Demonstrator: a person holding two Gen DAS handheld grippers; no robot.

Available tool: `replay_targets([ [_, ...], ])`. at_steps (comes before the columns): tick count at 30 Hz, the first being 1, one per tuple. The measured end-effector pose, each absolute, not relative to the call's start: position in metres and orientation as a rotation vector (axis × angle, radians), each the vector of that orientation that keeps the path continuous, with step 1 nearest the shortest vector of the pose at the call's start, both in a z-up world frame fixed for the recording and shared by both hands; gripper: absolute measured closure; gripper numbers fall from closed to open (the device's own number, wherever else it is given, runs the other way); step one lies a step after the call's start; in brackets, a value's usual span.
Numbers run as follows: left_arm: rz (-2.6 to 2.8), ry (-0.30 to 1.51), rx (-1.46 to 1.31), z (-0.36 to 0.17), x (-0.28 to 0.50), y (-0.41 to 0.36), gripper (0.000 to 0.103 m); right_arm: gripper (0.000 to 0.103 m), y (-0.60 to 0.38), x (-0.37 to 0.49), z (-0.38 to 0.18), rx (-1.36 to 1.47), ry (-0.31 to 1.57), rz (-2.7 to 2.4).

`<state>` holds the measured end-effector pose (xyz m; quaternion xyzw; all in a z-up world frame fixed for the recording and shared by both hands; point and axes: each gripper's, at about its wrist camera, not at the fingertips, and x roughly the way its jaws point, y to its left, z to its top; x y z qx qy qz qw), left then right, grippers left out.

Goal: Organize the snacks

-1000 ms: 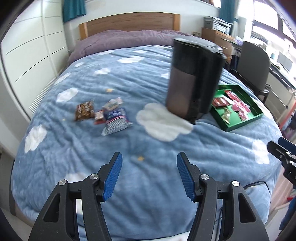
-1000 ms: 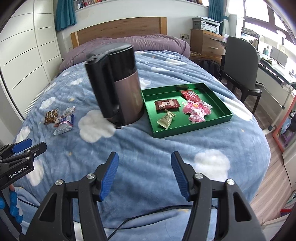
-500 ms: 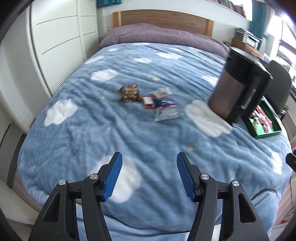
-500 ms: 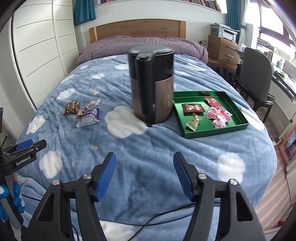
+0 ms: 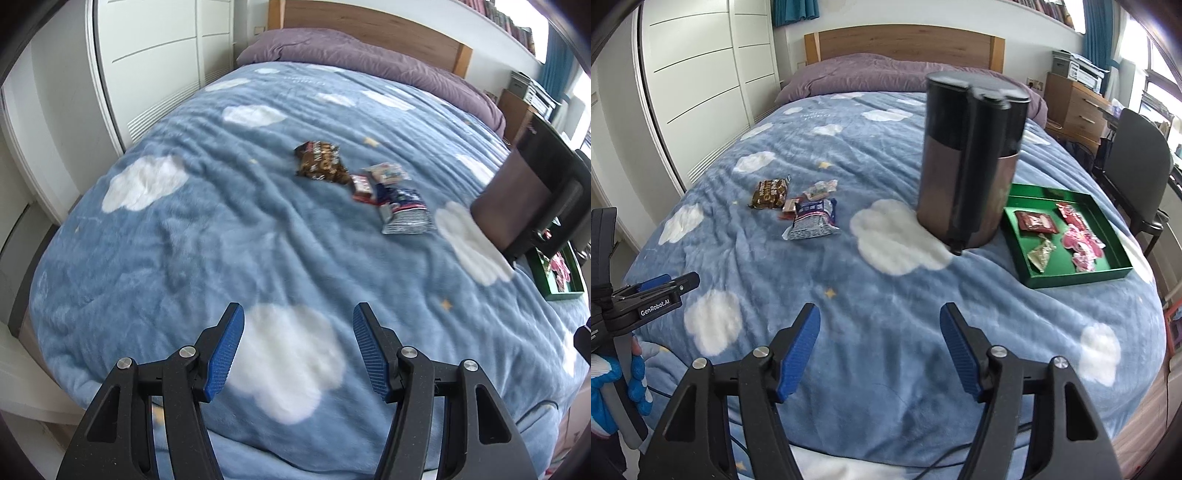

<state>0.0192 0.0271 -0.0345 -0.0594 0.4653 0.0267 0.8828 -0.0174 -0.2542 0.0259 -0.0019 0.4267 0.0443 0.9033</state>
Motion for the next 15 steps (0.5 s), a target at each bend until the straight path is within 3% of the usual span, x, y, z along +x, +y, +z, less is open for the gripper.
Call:
replay_targets([
  [15,0.047,1.010,-0.157,-0.052,0.071,0.043,0.048,0.000,-0.197,0.058,-0.019,-0.031,0.966,0.223],
])
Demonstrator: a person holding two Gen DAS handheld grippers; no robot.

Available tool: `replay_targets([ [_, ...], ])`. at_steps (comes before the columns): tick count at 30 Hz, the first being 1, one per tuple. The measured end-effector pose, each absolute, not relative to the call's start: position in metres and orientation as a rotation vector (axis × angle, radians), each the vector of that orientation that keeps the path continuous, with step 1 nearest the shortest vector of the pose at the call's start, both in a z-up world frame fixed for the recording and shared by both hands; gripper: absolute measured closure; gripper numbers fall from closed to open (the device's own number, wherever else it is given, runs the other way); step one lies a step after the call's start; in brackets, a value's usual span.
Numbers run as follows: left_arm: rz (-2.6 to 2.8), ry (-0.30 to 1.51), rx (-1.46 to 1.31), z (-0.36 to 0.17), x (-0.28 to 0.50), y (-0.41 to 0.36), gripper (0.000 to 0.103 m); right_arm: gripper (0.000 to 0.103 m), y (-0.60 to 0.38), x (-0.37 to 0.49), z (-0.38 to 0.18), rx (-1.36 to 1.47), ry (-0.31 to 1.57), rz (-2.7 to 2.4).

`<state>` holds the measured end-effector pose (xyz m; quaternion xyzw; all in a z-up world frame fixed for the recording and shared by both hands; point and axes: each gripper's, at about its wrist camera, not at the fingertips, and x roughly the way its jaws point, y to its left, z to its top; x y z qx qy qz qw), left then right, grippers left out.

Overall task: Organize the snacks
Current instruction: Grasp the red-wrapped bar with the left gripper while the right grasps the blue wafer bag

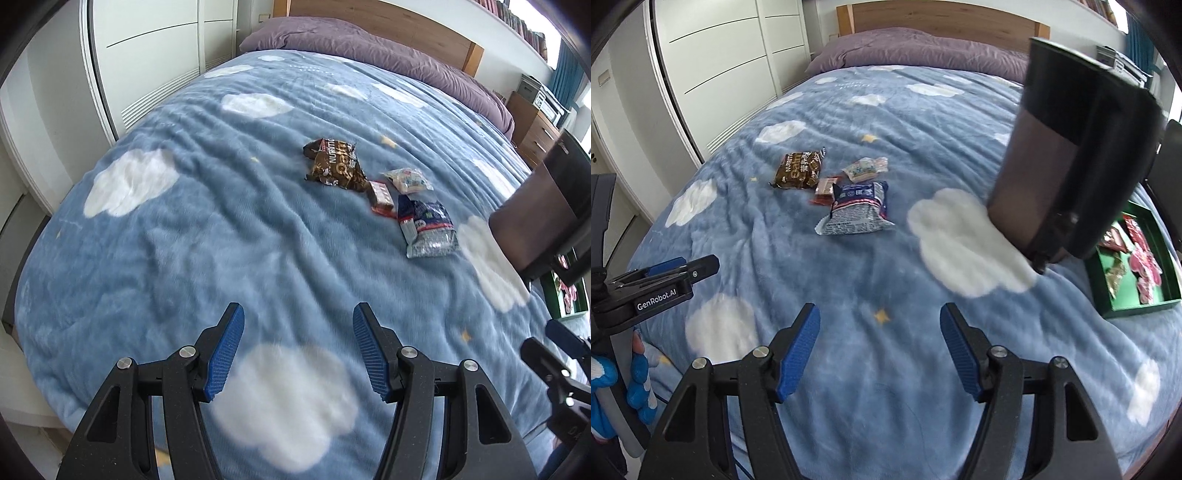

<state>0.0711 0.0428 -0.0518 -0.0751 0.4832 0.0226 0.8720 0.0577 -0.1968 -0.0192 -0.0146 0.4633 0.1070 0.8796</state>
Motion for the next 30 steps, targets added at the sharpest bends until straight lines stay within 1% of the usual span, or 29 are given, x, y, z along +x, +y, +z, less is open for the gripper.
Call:
replay_targets([
  [15,0.033,1.038,-0.159,-0.066,0.131,0.031,0.048,0.000,-0.162,0.151,-0.046,-0.001,0.978,0.300],
  [30,0.074,1.049,-0.211,-0.085,0.167,0.039,0.048,0.000,-0.154,0.199,-0.086,0.007,1.029,0.321],
])
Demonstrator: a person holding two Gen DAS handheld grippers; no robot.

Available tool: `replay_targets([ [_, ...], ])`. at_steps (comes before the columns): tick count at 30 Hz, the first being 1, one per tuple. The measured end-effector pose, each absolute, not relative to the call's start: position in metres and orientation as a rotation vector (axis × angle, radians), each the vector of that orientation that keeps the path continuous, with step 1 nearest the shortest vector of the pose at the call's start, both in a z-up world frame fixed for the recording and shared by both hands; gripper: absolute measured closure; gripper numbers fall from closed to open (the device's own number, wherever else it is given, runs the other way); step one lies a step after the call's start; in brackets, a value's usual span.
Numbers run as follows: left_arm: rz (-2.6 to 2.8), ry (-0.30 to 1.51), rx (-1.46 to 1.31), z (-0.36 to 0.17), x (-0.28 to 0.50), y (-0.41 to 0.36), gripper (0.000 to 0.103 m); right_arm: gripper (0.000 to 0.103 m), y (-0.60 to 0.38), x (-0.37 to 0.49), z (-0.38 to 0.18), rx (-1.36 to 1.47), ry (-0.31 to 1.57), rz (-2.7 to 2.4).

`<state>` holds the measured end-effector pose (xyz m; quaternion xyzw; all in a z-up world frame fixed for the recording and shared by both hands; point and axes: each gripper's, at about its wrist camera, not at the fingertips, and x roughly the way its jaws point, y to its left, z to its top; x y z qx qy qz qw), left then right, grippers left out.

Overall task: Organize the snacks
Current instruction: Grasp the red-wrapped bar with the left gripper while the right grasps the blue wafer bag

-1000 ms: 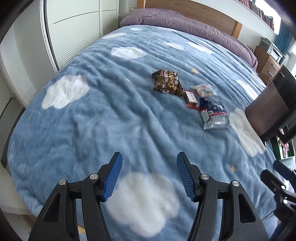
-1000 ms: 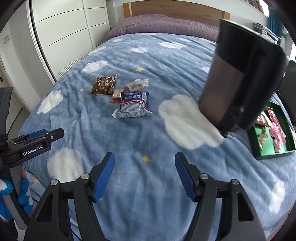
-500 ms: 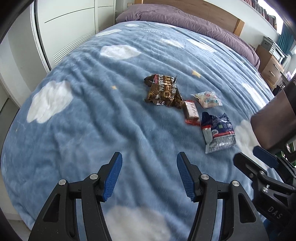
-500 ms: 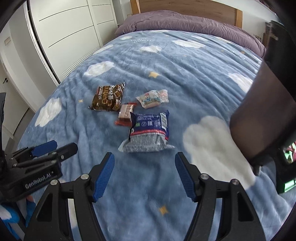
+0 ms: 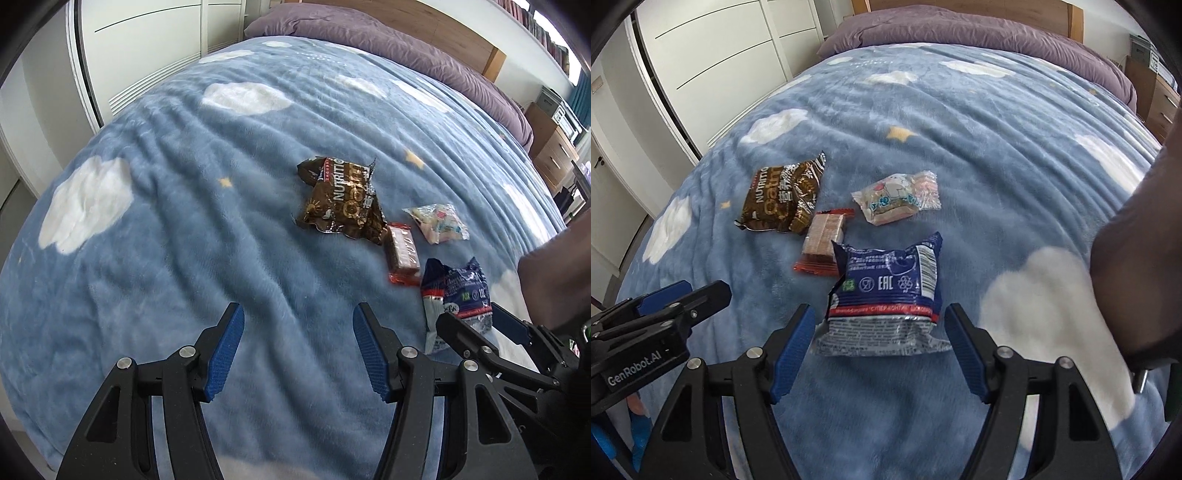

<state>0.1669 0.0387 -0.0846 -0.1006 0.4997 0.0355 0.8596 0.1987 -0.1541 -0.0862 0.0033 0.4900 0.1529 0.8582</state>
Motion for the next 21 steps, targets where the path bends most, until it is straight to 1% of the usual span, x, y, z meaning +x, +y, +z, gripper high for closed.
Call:
replay_targets([
  [13,0.029,1.046,-0.250,-0.092,0.182,0.017,0.048,0.000,-0.161,0.206,-0.101,-0.041,1.028,0.343],
  [15,0.009,1.041,-0.266,-0.091,0.186,0.013,0.048,0.002,-0.167,0.205,-0.100,-0.050,1.029,0.332],
  [17,-0.010,1.042,-0.283,-0.091,0.191,0.008,0.048,0.007,-0.174,0.204,-0.100,-0.048,1.035,0.319],
  [21,-0.030,1.050,-0.283,-0.093,0.203,-0.005,0.048,0.011,-0.191,0.201,-0.099,-0.044,1.046,0.290],
])
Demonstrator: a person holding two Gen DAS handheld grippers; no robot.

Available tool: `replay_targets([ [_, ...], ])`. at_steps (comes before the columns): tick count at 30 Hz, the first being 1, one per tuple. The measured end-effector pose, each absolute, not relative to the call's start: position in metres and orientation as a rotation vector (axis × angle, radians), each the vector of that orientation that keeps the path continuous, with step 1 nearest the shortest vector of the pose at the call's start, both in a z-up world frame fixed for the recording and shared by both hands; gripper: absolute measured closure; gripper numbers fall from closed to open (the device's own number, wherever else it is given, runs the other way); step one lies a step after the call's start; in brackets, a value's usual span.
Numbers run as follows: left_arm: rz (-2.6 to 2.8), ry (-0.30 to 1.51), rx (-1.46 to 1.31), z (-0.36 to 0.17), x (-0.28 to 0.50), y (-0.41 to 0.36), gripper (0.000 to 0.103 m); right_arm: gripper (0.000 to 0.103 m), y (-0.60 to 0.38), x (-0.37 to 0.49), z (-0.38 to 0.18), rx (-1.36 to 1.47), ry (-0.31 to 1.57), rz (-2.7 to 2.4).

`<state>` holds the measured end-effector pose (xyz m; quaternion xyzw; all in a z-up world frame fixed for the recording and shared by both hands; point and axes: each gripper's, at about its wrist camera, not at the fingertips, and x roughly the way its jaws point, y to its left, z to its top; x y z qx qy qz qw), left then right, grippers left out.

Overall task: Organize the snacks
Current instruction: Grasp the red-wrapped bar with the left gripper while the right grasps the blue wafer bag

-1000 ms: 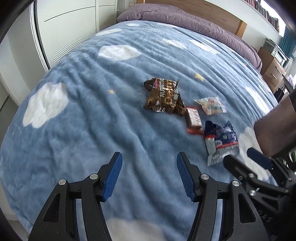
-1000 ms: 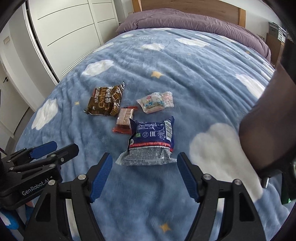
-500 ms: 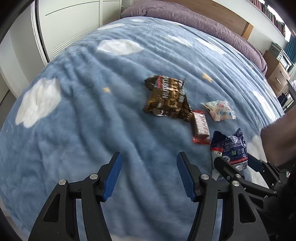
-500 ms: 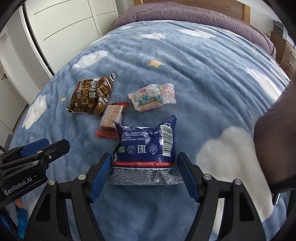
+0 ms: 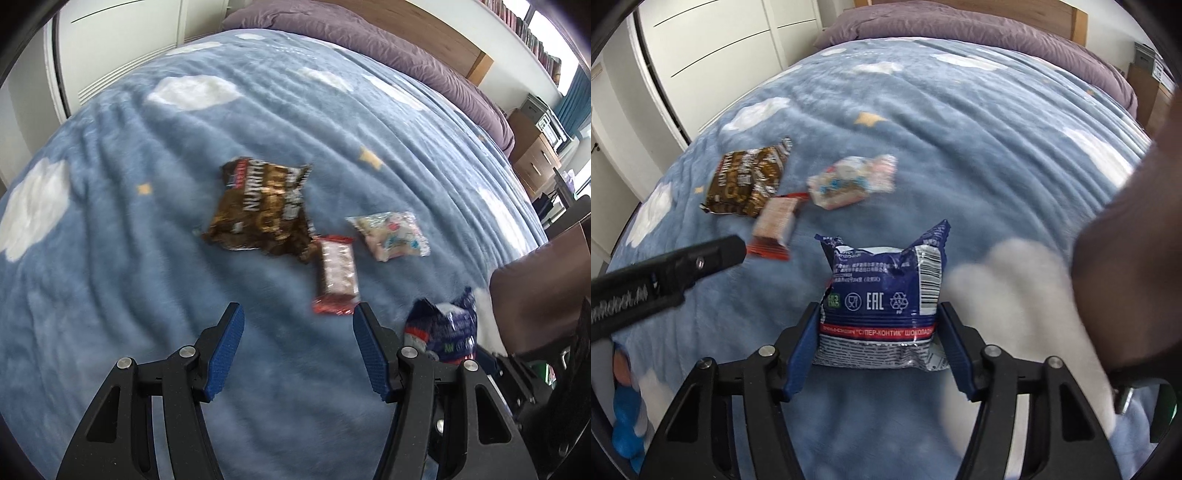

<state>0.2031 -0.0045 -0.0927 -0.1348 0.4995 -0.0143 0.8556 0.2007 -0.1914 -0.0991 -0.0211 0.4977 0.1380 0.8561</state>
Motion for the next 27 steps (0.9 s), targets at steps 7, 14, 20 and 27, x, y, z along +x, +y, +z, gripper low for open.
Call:
replay_targets([
  [7,-0.037,1.084,-0.247,-0.103,0.229,-0.028,0.048,0.012,-0.212,0.194,-0.100,-0.040,1.060,0.273],
  [14,-0.006,1.096,-0.218,-0.114,0.247,-0.035,0.050,0.012,-0.216,0.192,-0.103,-0.038,1.060,0.275],
  [20,0.017,1.082,-0.240,-0.115,0.248,-0.028,0.076,0.016,-0.215,0.191,-0.106,-0.028,1.062,0.272],
  [27,-0.017,1.049,-0.222,-0.115,0.237,-0.026,0.078,0.016,-0.216,0.193,-0.112,-0.013,1.064,0.257],
])
